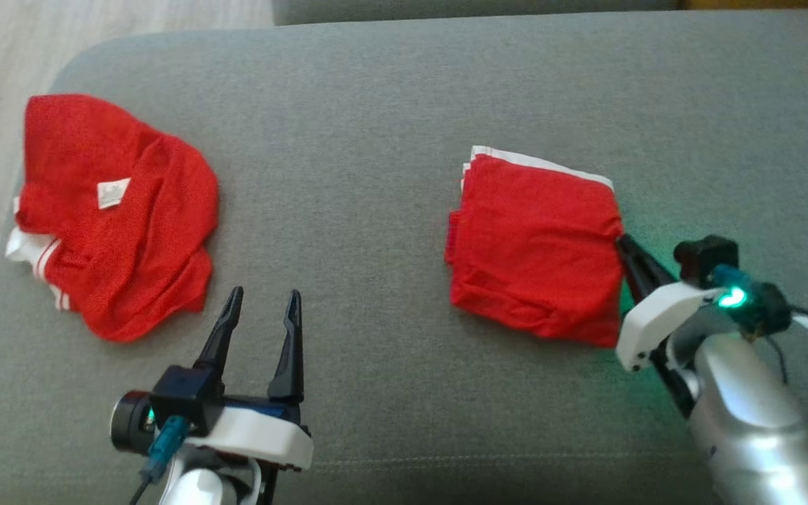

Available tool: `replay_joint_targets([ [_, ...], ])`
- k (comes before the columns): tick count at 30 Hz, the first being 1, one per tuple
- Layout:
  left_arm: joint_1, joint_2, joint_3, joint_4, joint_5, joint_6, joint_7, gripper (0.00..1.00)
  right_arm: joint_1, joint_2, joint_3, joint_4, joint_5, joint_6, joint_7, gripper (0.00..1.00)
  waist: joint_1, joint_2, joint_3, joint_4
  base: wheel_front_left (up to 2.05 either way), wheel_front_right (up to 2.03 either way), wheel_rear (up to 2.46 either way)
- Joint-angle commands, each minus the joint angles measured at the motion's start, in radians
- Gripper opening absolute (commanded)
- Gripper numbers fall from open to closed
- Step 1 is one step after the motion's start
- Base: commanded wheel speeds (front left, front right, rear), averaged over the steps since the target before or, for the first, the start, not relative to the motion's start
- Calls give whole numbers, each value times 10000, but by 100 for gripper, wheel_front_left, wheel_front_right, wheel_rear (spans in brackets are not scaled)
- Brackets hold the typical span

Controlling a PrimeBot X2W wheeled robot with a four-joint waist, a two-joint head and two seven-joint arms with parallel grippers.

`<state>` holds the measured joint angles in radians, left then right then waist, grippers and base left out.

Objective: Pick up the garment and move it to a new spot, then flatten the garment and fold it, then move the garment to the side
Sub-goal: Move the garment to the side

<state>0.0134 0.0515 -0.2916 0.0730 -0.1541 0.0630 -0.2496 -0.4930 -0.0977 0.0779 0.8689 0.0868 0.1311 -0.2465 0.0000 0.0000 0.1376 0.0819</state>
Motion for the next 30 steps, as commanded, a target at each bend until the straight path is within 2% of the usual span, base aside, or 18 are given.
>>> replay_joint_targets([
  [1,-486,-12,298,-381,-56,57,-122,100,-469,-198,245,-175,-81,-4,6,0,0,0,78,-177,0,0,0],
  [8,-653,-12,366,-449,-62,31,-122,100,-1046,-1002,334,-55,-296,-4,289,0,0,0,340,-506,0,0,0],
  [11,-769,-12,344,-454,113,-107,-122,100,-1304,-1429,394,-84,-443,-4,425,0,0,0,587,-651,0,0,0],
  [14,-1011,44,201,-433,439,-371,-122,100,-1595,-1920,439,-147,-565,-4,569,0,0,0,947,-843,0,0,0],
  [15,-1252,134,47,-424,663,-588,-122,100,-1821,-2251,499,-237,-658,-4,663,0,0,0,1241,-1017,0,0,0],
  [20,-2021,375,-362,-317,1011,-1183,-122,100,-2293,-2949,581,-614,-832,-4,834,0,0,0,1863,-1539,0,0,0],
  [30,-3606,770,-1370,-353,1457,-1733,-120,100,-2757,-3894,-203,-1341,-1093,-4,1207,0,0,0,2894,-2437,0,0,0],
])
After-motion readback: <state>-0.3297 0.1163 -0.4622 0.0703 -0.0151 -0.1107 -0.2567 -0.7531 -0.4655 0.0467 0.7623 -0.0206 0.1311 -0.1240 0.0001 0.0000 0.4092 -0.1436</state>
